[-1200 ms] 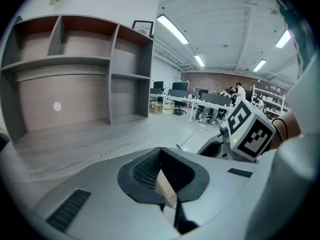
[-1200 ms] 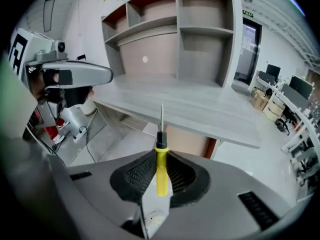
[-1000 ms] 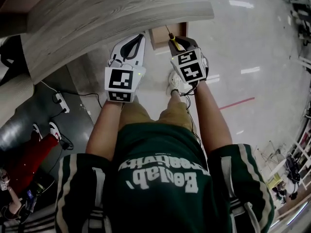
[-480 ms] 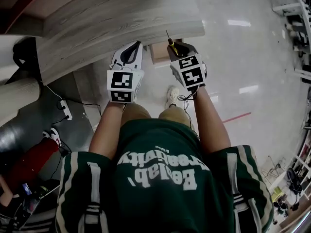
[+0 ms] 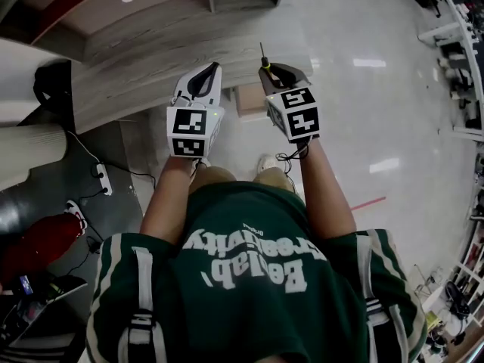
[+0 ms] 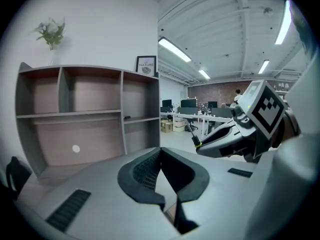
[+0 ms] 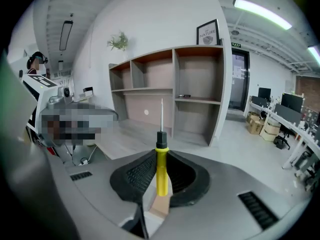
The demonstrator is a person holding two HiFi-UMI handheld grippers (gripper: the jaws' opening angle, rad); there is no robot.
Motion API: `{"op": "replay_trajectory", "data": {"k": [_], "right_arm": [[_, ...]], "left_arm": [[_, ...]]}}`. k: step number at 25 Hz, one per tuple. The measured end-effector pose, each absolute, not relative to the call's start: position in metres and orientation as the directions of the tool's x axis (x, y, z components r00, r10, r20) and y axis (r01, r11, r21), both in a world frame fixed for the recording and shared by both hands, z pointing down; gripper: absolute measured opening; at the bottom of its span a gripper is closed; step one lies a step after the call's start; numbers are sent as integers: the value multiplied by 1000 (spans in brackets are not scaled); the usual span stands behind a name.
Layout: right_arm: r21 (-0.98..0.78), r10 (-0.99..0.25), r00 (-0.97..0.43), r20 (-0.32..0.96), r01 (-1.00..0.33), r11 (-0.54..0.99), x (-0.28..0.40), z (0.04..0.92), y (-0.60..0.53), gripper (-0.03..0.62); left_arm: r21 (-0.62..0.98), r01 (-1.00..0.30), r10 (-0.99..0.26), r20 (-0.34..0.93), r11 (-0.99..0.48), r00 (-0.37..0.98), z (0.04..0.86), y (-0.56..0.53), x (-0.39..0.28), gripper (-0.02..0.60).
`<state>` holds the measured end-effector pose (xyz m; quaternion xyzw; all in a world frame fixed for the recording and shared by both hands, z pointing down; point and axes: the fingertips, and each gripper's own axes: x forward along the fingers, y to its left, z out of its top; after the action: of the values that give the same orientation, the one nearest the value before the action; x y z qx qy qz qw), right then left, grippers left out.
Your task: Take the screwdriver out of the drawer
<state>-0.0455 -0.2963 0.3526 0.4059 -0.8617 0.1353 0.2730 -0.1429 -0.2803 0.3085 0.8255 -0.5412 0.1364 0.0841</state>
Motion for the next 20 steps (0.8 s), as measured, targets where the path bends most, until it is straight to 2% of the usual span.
{"op": "replay_trajectory", "data": {"k": [7, 13, 20], "right_arm": [[39, -657, -559, 507, -746, 665, -55, 295, -296, 78], [70, -685, -597, 419, -731, 679, -44, 243, -279, 78], [78, -676, -630, 382, -707, 703, -45, 223, -271, 78]], "left_arm": [[-42, -935, -908, 260, -351, 329, 264, -276, -156, 18], [-71, -942, -925, 222, -330, 307, 234, -258, -143, 18], [-68, -946, -935, 189, -317, 300, 209, -246, -142, 18]]}}
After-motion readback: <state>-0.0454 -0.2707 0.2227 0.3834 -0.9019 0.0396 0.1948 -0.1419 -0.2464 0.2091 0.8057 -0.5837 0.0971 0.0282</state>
